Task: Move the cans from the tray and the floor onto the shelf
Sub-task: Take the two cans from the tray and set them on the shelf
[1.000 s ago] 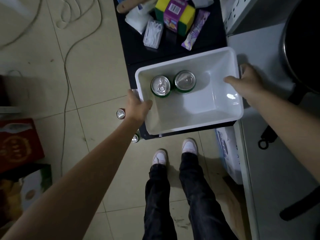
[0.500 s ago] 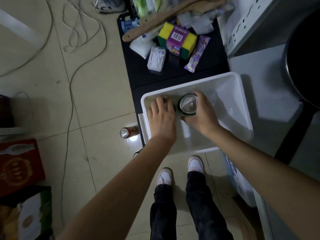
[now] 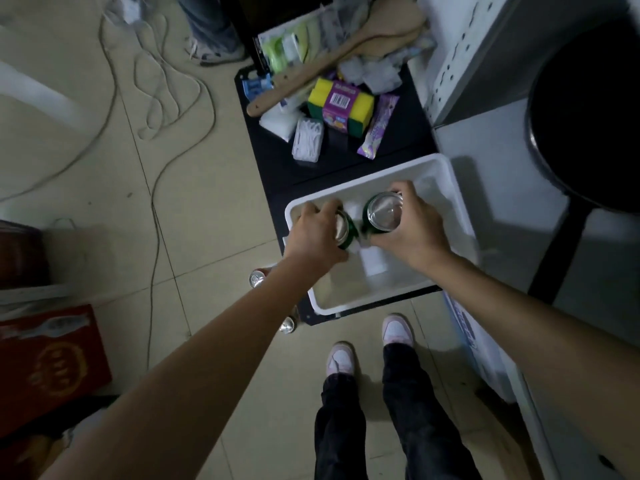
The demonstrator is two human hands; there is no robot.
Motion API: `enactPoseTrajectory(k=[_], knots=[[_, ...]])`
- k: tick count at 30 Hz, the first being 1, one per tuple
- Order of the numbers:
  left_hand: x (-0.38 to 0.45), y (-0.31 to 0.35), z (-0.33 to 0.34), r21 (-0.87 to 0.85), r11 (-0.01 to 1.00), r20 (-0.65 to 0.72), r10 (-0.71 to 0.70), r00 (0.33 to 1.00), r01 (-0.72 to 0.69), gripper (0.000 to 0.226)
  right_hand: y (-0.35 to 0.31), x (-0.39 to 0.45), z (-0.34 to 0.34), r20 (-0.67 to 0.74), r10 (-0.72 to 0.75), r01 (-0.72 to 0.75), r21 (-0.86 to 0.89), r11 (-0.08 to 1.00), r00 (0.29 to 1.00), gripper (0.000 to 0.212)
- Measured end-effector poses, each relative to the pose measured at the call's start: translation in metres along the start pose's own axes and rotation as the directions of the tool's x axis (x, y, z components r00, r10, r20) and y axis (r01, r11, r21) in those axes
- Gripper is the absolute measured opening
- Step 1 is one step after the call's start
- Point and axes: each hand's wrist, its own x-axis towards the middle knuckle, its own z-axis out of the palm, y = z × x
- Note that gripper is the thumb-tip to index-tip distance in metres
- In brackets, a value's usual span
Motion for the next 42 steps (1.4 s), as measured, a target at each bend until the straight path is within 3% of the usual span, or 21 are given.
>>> enactPoseTrajectory(k=[6, 11, 16, 22, 28, 34, 42], knots=[[-0.068, 0.049, -0.124, 0.181, 0.940, 0.045, 0.285, 0.957, -0.289, 0.086, -0.078, -0.070, -0.115, -0.069, -0.023, 0.023, 0.006, 1.000, 0.997, 0.064], [-0.150, 0.123, -0.222, 0.382, 0.728, 0.198, 0.537, 0.820, -0.569, 0.081, -0.140, -0.164, -0.214, -0.162, 0.007, 0.002, 0.057, 0.998, 0.987, 0.066], [-0.230, 0.220, -0.263, 0.456, 0.490, 0.313, 0.693, 0.649, -0.743, 0.074, -0.155, -0.276, -0.299, -0.323, 0.104, -0.053, 0.163, 0.985, 0.940, 0.066], [-0.310, 0.337, -0.223, 0.412, 0.239, 0.442, 0.791, 0.422, -0.879, 0.070, -0.111, -0.408, -0.357, -0.552, 0.266, -0.184, 0.199, 0.962, 0.790, 0.066], [-0.371, 0.415, -0.136, 0.334, 0.112, 0.566, 0.770, 0.294, -0.936, 0.064, -0.040, -0.500, -0.359, -0.634, 0.457, -0.337, 0.310, 0.889, 0.624, 0.074], [-0.381, 0.448, -0.055, 0.346, 0.046, 0.615, 0.743, 0.264, -0.937, 0.070, 0.011, -0.531, -0.347, -0.609, 0.609, -0.374, 0.481, 0.793, 0.509, 0.077], [-0.330, 0.469, -0.022, 0.374, 0.053, 0.671, 0.673, 0.310, -0.926, 0.073, 0.040, -0.491, -0.351, -0.580, 0.657, -0.371, 0.544, 0.752, 0.482, 0.081]])
